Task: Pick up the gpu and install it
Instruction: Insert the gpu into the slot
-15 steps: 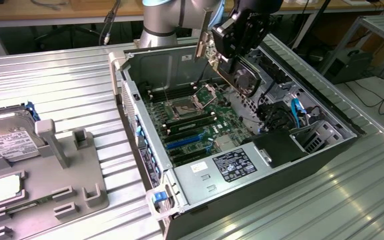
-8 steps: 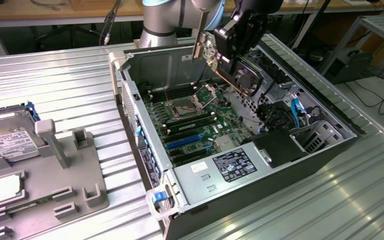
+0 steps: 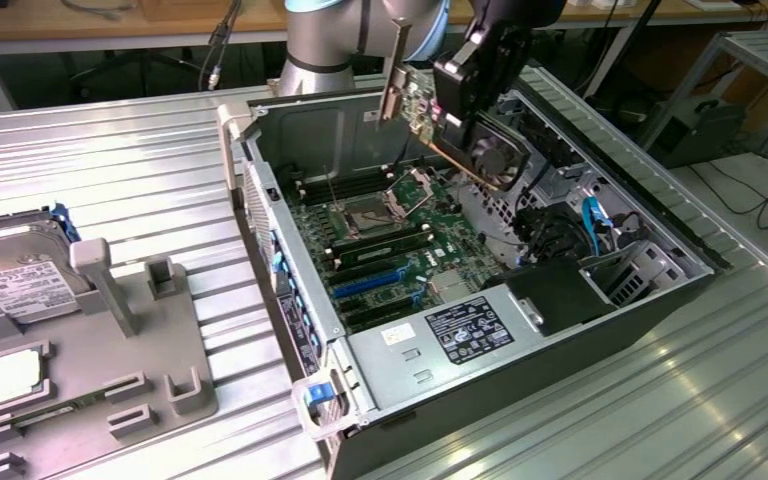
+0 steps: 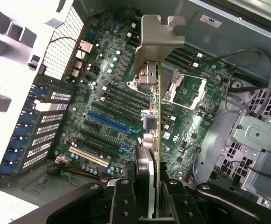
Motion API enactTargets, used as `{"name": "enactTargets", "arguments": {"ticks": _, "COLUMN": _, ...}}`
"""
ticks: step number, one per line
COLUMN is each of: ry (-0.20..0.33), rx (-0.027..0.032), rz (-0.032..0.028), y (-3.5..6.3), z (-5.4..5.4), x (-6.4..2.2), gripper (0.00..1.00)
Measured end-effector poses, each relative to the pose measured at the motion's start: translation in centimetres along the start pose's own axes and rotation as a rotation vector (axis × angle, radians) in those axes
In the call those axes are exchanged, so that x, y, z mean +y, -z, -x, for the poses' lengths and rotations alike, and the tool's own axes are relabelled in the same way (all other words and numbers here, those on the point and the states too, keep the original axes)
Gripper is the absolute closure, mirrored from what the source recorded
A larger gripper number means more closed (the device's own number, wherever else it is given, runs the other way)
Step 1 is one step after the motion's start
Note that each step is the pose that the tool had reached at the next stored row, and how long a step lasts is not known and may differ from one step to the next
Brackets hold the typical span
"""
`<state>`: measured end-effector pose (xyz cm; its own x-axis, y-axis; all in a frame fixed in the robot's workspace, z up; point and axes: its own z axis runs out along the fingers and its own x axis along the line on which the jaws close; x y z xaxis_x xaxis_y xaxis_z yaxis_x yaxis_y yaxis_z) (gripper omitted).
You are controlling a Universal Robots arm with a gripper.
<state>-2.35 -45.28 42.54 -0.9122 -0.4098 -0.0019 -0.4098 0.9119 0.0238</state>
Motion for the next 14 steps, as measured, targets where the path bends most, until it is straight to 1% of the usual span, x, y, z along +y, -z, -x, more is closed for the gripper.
{"name": "enactTargets", "arguments": {"ticks": 13, "ry": 0.102, "rx": 0.0023, "rz": 0.0004, "y": -0.01, "z": -0.01, "x": -0.03, "gripper": 0.72}}
{"name": "enactTargets", "arguments": {"ticks": 14, "ry": 0.117, "rx": 0.0025, "rz": 0.0006, "y": -0.01, "z": -0.02, "x": -0.04, "gripper": 0.72}}
